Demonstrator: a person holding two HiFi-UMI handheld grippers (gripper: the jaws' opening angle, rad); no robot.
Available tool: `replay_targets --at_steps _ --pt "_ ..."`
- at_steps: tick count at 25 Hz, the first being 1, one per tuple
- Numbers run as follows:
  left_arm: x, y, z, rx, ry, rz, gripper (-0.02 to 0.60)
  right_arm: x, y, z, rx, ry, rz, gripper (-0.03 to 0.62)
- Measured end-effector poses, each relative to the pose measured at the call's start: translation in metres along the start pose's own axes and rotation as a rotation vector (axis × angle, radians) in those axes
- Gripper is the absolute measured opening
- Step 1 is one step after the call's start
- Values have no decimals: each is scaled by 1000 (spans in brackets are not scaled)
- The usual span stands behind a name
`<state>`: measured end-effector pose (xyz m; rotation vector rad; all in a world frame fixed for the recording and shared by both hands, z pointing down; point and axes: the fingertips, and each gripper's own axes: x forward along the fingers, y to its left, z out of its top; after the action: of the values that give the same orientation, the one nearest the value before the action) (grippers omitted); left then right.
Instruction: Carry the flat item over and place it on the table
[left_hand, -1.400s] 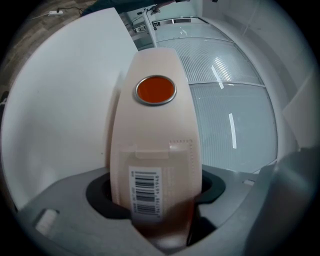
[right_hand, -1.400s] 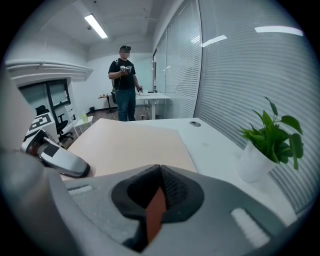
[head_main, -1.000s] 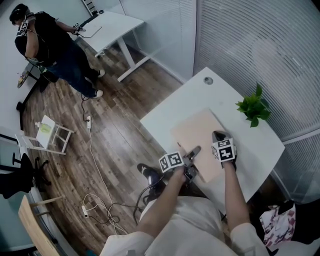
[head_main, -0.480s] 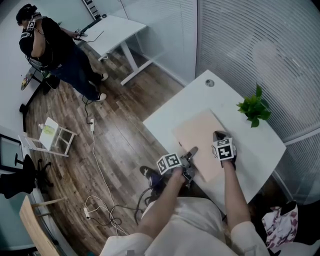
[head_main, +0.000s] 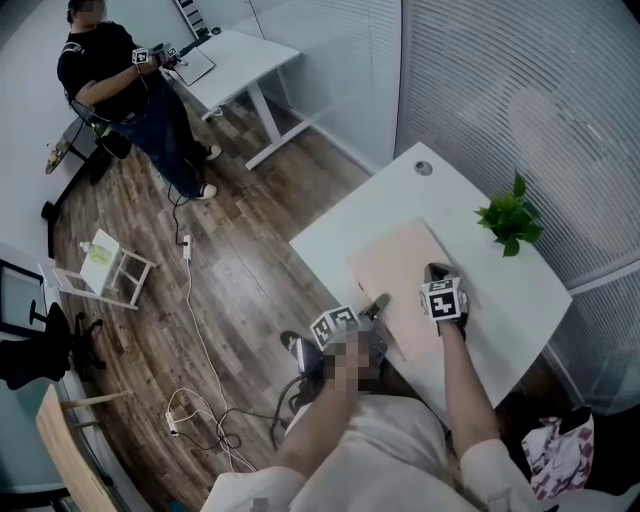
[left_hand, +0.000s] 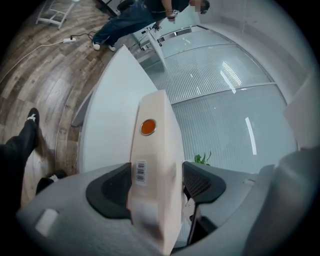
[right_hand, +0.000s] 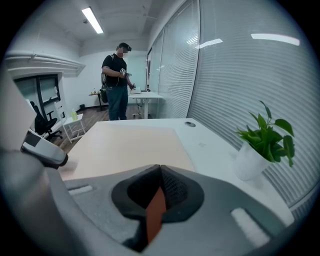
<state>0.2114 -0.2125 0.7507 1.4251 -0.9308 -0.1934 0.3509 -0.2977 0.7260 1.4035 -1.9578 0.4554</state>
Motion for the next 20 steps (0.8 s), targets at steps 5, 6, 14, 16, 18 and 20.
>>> replay_targets --at_steps 5,6,14,16,18,20 --pt "-14 -3 -5 21 -48 -3 313 -5 1 -3 -59 16 -75 2" --pt "-18 -10 -1 38 -62 -23 313 -5 1 -3 -45 16 -71 2" --pt "-57 -97 12 425 -147 -245 311 -29 -4 14 127 -118 -53 2" --pt "-67 -113 10 594 -148 -234 311 -52 -2 13 216 -183 -38 2" --pt "-75 -127 6 725 -154 -222 311 -80 -1 9 267 -227 -43 2" --pt "-86 -134 0 815 -166 -203 311 -109 0 1 322 -257 -59 2"
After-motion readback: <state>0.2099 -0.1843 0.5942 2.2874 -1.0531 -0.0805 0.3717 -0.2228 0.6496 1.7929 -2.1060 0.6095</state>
